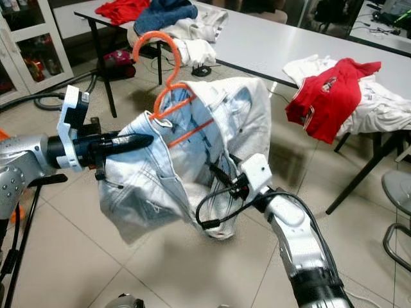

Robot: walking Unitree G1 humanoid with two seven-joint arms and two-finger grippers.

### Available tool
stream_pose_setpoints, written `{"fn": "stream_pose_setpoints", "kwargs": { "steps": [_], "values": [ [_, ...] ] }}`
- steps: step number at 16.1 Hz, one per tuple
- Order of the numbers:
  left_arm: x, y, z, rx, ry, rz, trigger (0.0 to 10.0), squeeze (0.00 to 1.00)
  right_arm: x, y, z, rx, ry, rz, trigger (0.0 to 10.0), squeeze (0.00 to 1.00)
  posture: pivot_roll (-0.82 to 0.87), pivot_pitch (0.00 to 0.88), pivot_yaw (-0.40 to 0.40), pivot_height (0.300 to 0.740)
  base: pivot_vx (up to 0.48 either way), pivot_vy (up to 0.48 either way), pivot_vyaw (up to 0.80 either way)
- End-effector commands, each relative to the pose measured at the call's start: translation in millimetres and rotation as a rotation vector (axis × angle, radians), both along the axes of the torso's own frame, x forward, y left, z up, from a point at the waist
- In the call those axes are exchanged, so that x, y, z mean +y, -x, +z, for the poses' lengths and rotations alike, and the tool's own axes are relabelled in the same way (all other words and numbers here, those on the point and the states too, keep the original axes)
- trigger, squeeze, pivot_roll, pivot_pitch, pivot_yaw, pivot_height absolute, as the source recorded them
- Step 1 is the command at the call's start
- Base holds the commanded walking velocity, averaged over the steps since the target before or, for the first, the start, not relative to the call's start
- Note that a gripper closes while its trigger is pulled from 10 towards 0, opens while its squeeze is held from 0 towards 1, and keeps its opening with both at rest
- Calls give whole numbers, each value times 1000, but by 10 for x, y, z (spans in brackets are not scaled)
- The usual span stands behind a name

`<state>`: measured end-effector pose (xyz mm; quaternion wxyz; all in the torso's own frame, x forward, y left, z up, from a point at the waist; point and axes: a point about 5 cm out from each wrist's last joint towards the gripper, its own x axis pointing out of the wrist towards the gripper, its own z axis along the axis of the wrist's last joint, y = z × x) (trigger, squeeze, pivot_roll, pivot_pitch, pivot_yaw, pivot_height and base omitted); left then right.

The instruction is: Hang hanger

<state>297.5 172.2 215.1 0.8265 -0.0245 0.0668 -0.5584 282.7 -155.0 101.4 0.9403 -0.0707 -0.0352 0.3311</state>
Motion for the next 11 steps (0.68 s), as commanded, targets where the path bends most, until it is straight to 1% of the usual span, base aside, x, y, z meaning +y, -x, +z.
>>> {"fn": "stream_pose_setpoints", "kwargs": {
  "steps": [1,2,3,5,6,7,8,9,10,11],
  "values": [
    [-44,-18,121,-71,-7,-25,10000,0,-54,-8,134,-71,-9,-25,10000,1000,-132,0,-44,740,0,0,0],
    [-42,-20,106,-70,-15,-24,10000,0,-39,27,179,-101,-10,-22,10000,1000,-134,0,-42,740,0,0,0],
    [-31,-33,87,-73,-32,-14,10000,0,-25,69,207,-109,-15,-17,10000,1000,-137,0,-40,740,0,0,0],
    [-13,-83,75,-79,-40,15,10000,0,8,171,189,-89,-11,23,10000,1000,-144,0,-35,740,0,0,0],
    [-1,-93,62,-84,-57,13,10000,0,13,243,265,-131,2,40,10000,565,-143,0,-36,740,0,0,0],
    [6,-95,54,-87,-67,12,10000,0,14,270,306,-150,4,45,10000,565,-143,0,-36,740,0,0,0],
    [25,-94,33,-94,-92,9,10000,0,17,304,436,-193,7,65,10000,0,-147,0,-37,740,0,0,0],
    [50,-74,-1,-119,-136,-9,10000,0,27,286,726,-249,10,119,10000,0,-152,0,-37,740,0,0,0],
    [57,-63,-13,-132,-155,-18,10000,0,28,267,872,-256,17,166,10000,0,-154,0,-39,740,0,0,0],
    [61,-52,-27,-156,-180,-33,10000,0,15,236,1045,-241,53,245,10000,0,-157,0,-44,740,0,0,0]
  ]
}}
